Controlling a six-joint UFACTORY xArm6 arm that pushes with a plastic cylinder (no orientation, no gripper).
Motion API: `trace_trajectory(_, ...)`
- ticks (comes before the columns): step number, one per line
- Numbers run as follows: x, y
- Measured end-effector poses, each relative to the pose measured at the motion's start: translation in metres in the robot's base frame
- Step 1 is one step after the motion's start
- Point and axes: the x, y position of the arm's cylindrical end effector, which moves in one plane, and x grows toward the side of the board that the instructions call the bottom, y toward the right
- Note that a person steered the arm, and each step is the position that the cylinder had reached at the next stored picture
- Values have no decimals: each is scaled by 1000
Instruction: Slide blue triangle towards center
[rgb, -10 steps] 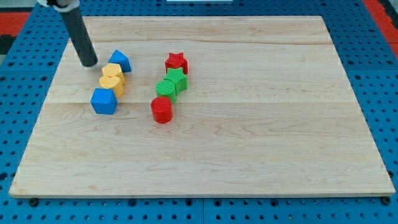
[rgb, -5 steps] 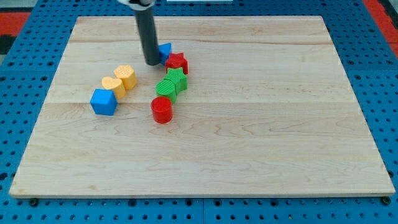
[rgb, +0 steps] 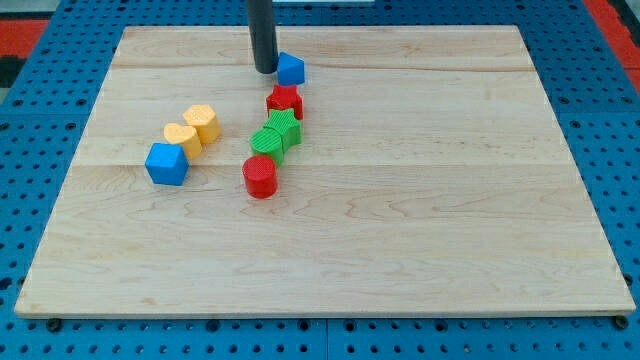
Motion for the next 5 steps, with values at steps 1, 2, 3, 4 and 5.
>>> trace_trajectory(1, 2, 35)
trace_trajectory(2, 12, 68)
trace_trajectory(3, 22, 68)
trace_trajectory(4, 14, 67)
trace_trajectory(5, -21, 67)
